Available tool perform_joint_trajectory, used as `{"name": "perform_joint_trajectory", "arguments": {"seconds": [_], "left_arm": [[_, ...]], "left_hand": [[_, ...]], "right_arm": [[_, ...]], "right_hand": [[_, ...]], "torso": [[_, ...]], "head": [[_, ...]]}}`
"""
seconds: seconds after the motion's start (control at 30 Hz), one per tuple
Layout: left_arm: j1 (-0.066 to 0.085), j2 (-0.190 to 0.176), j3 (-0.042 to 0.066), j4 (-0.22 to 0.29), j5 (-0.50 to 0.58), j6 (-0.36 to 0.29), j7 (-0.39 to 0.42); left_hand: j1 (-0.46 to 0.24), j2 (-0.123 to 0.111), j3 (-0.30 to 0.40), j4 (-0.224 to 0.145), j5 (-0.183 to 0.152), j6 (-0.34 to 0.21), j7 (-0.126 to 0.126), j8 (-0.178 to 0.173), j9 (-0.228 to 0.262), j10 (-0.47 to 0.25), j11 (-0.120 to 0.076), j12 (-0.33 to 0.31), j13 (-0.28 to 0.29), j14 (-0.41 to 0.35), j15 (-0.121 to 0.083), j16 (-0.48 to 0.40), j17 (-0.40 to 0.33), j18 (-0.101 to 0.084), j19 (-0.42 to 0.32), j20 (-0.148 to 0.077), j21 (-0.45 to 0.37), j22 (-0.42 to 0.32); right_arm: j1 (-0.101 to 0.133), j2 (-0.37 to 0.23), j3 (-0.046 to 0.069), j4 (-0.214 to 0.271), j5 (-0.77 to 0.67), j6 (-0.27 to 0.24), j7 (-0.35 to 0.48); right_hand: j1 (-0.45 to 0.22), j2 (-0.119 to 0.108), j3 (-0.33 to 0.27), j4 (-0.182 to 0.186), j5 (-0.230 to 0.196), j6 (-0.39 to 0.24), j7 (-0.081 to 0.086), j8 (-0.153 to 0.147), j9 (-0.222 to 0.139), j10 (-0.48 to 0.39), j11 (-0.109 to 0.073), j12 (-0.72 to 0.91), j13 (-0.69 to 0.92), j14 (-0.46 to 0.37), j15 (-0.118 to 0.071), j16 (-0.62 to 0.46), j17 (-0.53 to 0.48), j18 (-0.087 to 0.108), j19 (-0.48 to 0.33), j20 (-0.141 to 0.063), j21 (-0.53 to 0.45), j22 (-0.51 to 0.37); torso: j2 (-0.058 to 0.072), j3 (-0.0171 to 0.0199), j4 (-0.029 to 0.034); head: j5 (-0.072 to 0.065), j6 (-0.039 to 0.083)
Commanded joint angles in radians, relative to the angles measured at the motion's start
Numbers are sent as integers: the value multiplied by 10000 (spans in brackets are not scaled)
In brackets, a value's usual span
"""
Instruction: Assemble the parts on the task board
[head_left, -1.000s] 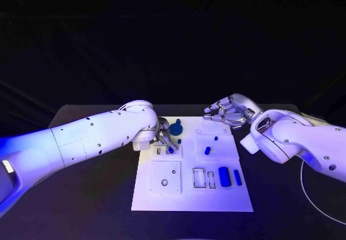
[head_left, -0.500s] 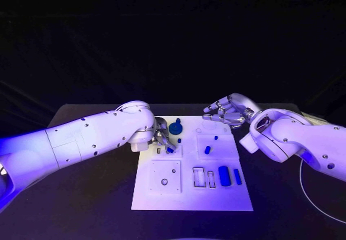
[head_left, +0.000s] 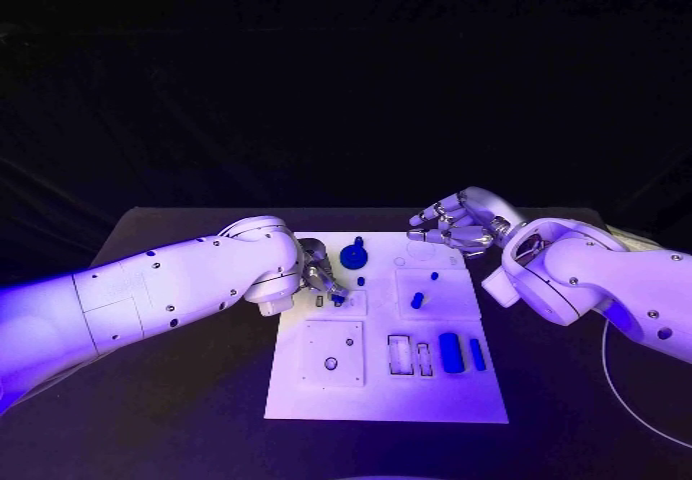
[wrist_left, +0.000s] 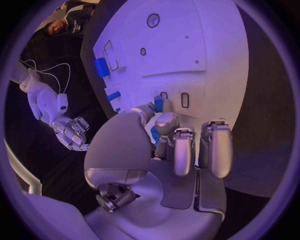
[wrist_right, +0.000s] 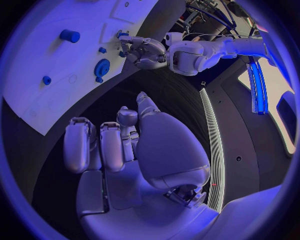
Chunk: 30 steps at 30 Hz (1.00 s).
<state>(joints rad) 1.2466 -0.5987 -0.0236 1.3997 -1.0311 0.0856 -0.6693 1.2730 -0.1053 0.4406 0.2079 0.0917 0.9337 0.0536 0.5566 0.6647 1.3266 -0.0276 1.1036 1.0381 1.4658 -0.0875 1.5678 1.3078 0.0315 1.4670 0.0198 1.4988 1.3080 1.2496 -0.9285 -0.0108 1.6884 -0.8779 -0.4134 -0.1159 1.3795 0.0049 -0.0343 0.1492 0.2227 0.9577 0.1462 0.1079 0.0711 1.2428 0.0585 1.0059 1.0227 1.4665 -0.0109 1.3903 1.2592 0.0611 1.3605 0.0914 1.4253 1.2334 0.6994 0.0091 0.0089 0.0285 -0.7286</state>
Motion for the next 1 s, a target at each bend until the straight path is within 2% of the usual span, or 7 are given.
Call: {"name": "perform_joint_trajectory", "arguments": {"seconds": [0.03, 0.17, 0.33, 0.63, 0.8, 1.0], "left_arm": [[-64, -14, 6, 49, -192, -558, 121], [-173, -34, 4, 45, -393, -366, 84], [-219, -62, 3, 42, -502, -108, 53], [-247, -128, 1, 79, -543, 465, 22], [-253, -139, 1, 56, -539, 579, 17], [-255, -120, -2, 12, -571, 645, 7]], "left_hand": [[-107, 9, 1890, -1818, -30, 6, -87, 43, 31, 63, -8, 72, 27, 1050, 23, 30, 2630, -61, 509, 69, 39, 1712], [-132, 1, 1933, -1828, -31, 5, -88, 52, 48, 61, -10, 65, 16, 1050, 21, 30, 2630, -60, 507, 68, 35, 1709], [-132, 1, 1933, -1828, -31, 5, -88, 52, 48, 61, -10, 65, 16, 1050, 21, 30, 2630, -60, 507, 68, 35, 1709], [-264, -63, 2051, -1849, 24, 33, -108, 115, 124, 99, -22, 122, 67, 1050, 13, 30, 2630, -61, 512, 62, 37, 1718], [-388, -105, 2134, -1845, 89, 55, -131, 180, 198, 113, -40, 137, 70, 1050, 1, 30, 2630, -62, 516, 52, 40, 1725], [-388, -105, 2134, -1845, 89, 55, -131, 180, 198, 113, -40, 137, 70, 1050, 1, 30, 2630, -62, 516, 52, 40, 1725]], "right_arm": [[1, -1, -1, 3, -75, 159, 37], [0, -1, -2, 1, -71, 183, 42], [0, -5, -4, 0, -69, 203, 42], [0, -9, -5, 0, -68, 218, 57], [0, -16, -5, 4, -68, 204, 81], [0, -20, -5, 11, -68, 208, 87]], "right_hand": [[-12, 93, -45, -12, 46, 35, 16, 37, -13, -72, 6, -39, -14, 435, -50, -47, -9, 139, -74, 26, -56, -8], [-12, 93, -45, -12, 46, 35, 16, 37, -13, -72, 6, -39, -14, 435, -50, -47, -9, 139, -74, 26, -56, -8], [-28, 93, -55, -1, 50, 35, 17, 38, -14, -77, 7, -45, -22, 433, -49, -52, -15, 144, -90, 26, -68, -33], [-28, 93, -55, -1, 50, 35, 17, 38, -14, -77, 7, -45, -22, 433, -49, -52, -15, 144, -90, 26, -68, -33], [-28, 93, -55, -1, 50, 35, 17, 38, -14, -77, 7, -45, -22, 433, -49, -52, -15, 144, -90, 26, -68, -33], [-28, 93, -55, -1, 50, 35, 17, 38, -14, -77, 7, -45, -22, 433, -49, -52, -15, 144, -90, 26, -68, -33]], "torso": [[3, -6, 1], [7, -9, -26], [10, -2, -32], [15, -3, -35], [7, -1, -10], [10, -2, -21]], "head": [[31, -5], [53, -12], [69, -30], [85, -53], [64, -54], [80, -56]]}}
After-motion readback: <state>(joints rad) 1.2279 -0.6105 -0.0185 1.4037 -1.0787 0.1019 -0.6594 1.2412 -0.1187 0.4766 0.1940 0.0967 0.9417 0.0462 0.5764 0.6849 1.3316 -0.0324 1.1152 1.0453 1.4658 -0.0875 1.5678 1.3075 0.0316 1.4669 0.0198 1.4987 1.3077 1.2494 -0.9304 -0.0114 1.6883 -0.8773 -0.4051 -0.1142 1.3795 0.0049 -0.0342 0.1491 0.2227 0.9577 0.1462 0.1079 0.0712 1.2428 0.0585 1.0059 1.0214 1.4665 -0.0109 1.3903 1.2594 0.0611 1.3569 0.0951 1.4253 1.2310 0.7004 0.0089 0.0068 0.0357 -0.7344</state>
